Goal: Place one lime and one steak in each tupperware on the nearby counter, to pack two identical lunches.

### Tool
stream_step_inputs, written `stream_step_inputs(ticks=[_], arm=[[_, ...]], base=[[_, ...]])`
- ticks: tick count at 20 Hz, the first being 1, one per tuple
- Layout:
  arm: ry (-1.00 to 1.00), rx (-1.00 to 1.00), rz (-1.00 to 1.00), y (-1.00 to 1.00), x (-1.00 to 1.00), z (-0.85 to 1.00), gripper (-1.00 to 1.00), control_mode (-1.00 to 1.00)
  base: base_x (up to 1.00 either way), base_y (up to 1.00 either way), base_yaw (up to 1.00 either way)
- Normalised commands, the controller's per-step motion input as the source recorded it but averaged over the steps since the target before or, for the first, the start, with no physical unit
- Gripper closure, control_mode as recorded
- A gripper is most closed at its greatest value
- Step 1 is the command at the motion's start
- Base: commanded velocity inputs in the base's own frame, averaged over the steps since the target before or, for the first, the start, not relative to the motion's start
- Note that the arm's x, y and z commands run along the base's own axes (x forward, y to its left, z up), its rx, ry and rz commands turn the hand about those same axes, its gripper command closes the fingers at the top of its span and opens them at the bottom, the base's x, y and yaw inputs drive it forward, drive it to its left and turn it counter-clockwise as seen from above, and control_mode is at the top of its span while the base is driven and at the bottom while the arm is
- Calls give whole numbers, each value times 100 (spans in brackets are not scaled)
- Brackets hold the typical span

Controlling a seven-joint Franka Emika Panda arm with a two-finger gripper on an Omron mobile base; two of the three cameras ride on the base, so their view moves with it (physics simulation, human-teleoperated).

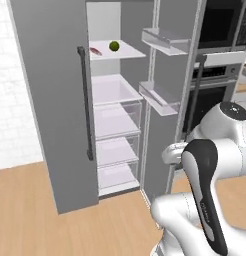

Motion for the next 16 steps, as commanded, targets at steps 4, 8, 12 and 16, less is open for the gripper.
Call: stream_step_inputs(ticks=[4,8,12,16], arm=[[0,0,0,0,0,0,-100,100],[0,0,0,0,0,0,-100,100],[0,0,0,0,0,0,-100,100],[0,0,0,0,0,0,-100,100]], base=[[74,61,-9],[89,-6,-4],[87,-23,0],[82,-2,0]])
